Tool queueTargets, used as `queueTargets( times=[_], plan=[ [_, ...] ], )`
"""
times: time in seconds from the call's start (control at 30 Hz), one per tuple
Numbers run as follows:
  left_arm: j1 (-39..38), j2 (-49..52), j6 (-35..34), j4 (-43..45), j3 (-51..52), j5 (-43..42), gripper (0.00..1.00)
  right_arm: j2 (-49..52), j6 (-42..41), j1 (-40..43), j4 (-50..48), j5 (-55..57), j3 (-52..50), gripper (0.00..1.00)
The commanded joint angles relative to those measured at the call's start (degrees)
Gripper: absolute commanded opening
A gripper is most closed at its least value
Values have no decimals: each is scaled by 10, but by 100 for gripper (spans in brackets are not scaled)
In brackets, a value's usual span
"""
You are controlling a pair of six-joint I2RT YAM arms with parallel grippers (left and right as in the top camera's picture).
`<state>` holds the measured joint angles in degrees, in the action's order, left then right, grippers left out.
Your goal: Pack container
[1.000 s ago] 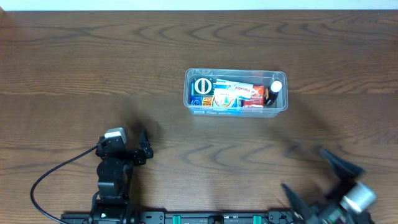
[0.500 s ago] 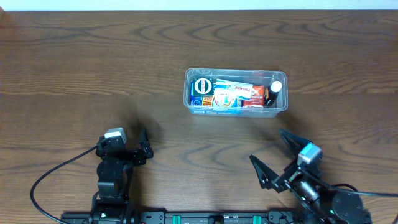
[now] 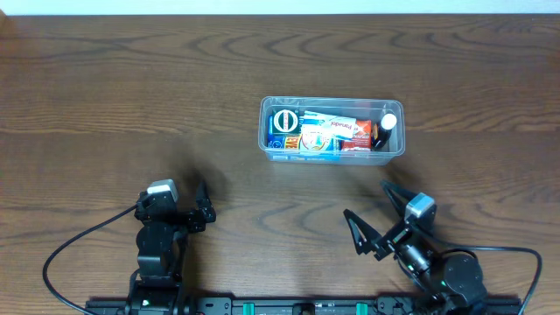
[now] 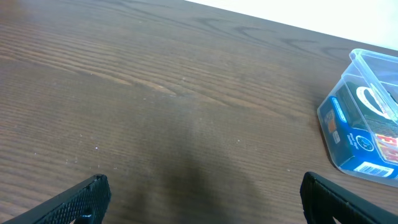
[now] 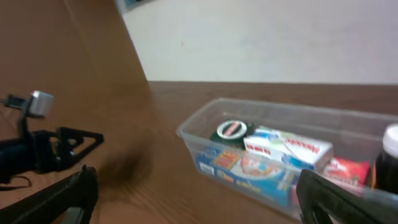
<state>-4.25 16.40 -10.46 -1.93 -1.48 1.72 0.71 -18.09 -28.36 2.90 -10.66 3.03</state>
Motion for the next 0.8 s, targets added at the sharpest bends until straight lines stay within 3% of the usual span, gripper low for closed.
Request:
queueTargets(
  times=[0.0, 0.3, 0.77],
  plan=[
    [-2, 0, 4, -21, 12, 9, 98, -3, -16, 2, -5, 14, -14, 99],
    [-2, 0, 4, -21, 12, 9, 98, -2, 15, 2, 5, 15, -27, 99],
    [-2, 0, 4, -21, 12, 9, 98, 1, 14, 2, 12, 104, -27, 99]
  ],
)
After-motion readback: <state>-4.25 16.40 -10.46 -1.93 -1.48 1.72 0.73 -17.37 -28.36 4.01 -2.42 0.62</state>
